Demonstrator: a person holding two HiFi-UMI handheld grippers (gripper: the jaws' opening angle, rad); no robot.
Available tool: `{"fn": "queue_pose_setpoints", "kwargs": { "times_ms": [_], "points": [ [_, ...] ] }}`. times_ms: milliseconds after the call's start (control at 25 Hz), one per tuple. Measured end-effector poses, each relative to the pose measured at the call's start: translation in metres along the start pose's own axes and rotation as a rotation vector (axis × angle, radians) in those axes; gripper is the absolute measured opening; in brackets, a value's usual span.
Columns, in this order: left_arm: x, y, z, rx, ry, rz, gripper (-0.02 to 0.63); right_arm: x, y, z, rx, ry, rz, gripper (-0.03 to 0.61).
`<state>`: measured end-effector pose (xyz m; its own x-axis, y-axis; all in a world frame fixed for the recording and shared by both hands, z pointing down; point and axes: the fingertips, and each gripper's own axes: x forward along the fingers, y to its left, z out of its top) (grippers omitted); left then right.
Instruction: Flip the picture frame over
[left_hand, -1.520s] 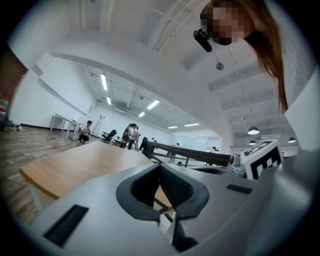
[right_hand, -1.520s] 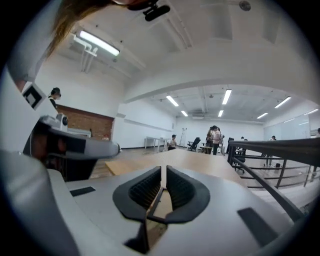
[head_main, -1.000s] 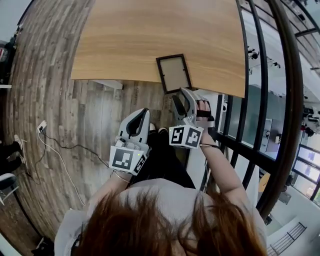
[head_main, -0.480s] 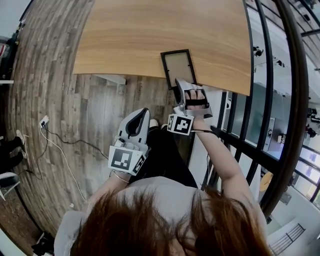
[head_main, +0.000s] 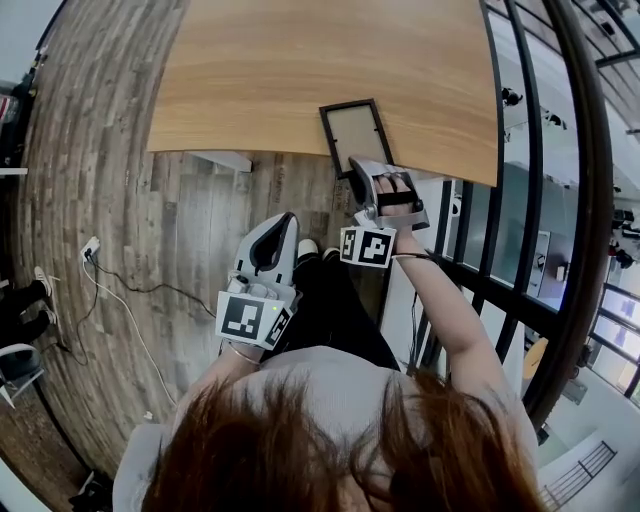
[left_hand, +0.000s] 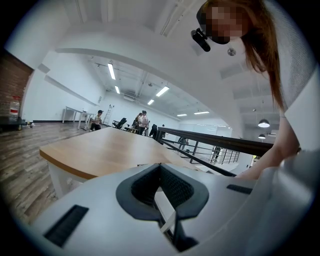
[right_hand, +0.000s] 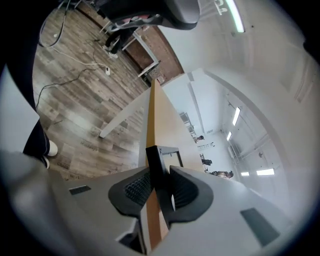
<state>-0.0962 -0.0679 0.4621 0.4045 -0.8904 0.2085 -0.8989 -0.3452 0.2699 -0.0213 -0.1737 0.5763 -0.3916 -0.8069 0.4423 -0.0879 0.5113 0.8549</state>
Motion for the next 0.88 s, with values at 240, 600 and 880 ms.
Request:
{"fn": "queue_pose_setpoints", "kwargs": {
  "times_ms": [240, 600, 880],
  "points": [
    [0.003, 0.001, 0.009, 0.002, -0.015, 0.004, 0.006, -0.008, -0.034, 0.009, 0.259, -0.067, -0.048, 0.086],
    [0.008, -0.002, 0.021, 0.013, -0.033, -0.001, 0.006, -0.022, -0.098, -0.005, 1.023, -0.133, -0.150, 0.071],
    [0.010, -0.004, 0.023, 0.020, -0.034, -0.017, 0.006, -0.029, -0.104, -0.028, 1.472, -0.209, -0.239, 0.069]
  ]
}}
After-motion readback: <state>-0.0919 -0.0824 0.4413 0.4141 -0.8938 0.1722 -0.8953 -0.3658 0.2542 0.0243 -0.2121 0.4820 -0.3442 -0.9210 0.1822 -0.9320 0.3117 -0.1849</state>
